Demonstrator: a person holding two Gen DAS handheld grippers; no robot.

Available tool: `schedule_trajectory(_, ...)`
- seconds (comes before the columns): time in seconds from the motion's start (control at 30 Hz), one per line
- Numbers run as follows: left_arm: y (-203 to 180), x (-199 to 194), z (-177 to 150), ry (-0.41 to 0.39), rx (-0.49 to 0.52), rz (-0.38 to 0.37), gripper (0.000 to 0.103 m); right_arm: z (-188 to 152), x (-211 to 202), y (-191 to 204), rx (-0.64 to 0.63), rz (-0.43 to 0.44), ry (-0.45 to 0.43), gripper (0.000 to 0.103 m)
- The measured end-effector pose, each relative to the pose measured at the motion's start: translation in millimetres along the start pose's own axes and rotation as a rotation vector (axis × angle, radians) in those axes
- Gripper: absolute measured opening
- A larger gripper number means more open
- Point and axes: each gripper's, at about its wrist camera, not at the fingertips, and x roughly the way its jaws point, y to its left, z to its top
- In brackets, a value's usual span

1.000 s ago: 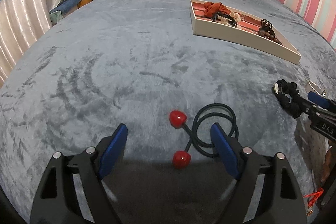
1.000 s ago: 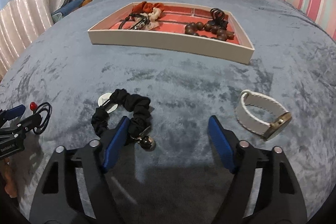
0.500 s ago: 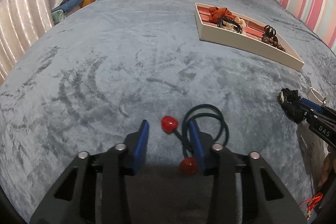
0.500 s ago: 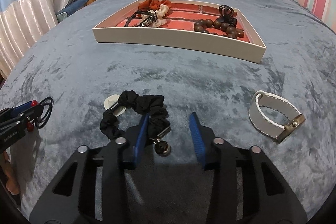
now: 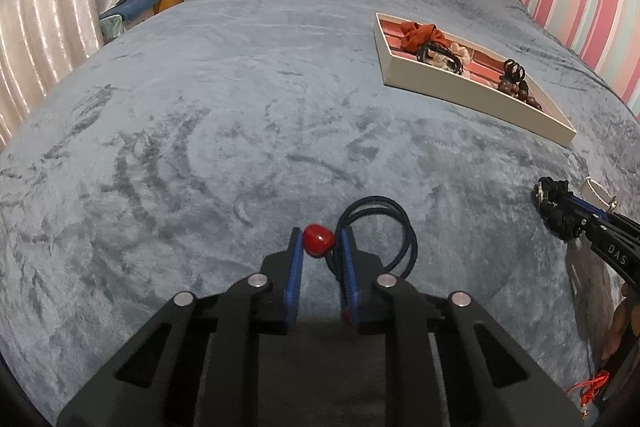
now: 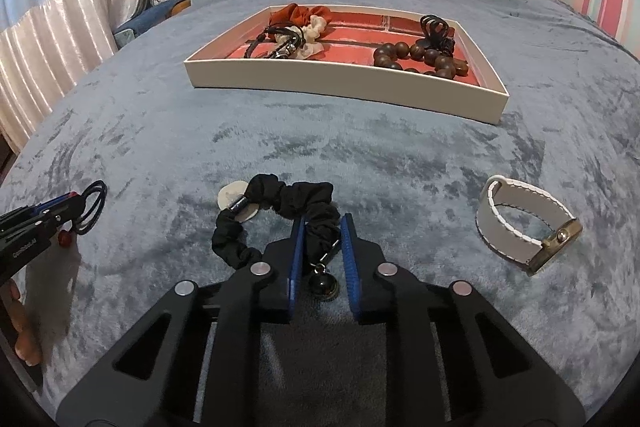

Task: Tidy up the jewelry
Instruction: 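Close the left tool on the red-ball hair tie while the right tool grasps the black scrunchie, then carry both items into the tray and open both tools to release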

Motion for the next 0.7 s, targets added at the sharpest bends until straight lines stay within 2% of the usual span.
schedule_trajectory(0.4, -8.0, -11.1, 3.4, -0.045, 0.026, 0.006, 0.019, 5.7, -13.3, -15.9, 0.043, 0.025, -0.054, 0.017)
schedule_trajectory(0.7, -28.5, -19.8, 33.5, -0.106, 0.057, -0.002, 0.019, 27.5, -21.1, -25.9, 0.054, 0.042, -0.104, 0.017)
